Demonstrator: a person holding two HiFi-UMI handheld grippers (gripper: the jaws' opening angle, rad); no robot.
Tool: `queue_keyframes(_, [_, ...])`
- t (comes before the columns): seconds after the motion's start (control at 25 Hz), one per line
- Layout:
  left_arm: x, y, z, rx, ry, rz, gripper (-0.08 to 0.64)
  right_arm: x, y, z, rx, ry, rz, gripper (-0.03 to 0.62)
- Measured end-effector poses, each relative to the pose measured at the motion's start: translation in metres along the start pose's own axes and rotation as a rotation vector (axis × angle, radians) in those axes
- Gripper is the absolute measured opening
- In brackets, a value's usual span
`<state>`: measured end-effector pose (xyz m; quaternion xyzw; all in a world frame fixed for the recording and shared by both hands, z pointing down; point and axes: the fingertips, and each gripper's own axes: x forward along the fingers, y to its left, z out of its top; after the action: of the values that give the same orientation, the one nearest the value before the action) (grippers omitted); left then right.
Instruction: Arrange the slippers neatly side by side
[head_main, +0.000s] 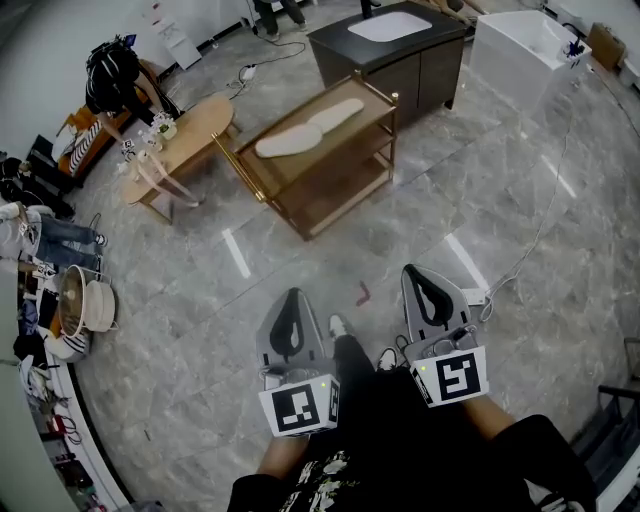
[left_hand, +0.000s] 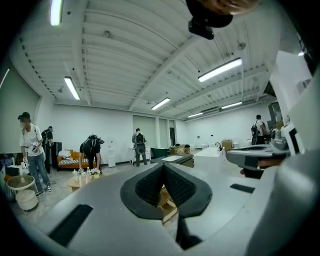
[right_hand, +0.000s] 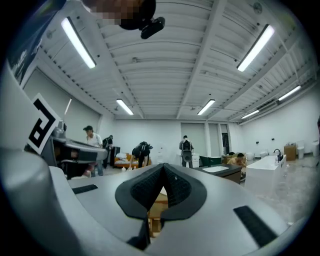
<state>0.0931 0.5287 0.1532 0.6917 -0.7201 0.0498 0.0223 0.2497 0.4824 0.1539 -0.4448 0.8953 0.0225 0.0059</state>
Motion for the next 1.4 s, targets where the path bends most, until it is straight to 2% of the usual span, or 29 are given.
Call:
queue_keyframes(0.12, [-0.001,0.004,-0.005,-0.001,0.007,0.005,0.003,0.000,0.000,0.002,0.045,-0.040,-0.002,-0.003])
queue_keyframes(0.24, [0.001,0.005,-0.006,0.000,0.004,-0.002,0.003,0.005,0.005,0.000,0.012,-0.037,0.002,-0.003])
queue_keyframes(0.44, [0.010,0.012,-0.012,-0.009,0.006,-0.024,0.003,0.005,0.011,0.014,0.003,-0.125,-0.008,-0.003])
queue_keyframes(0.92, [0.078,0.031,0.008,-0.037,-0.005,-0.132,0.003,0.052,-0.004,0.019,-0.027,-0.083,-0.113,-0.003])
queue_keyframes(1.4, [0.128,0.066,0.003,-0.062,0.001,-0.175,0.003,0.109,0.000,0.010,-0.042,-0.035,-0.152,-0.003])
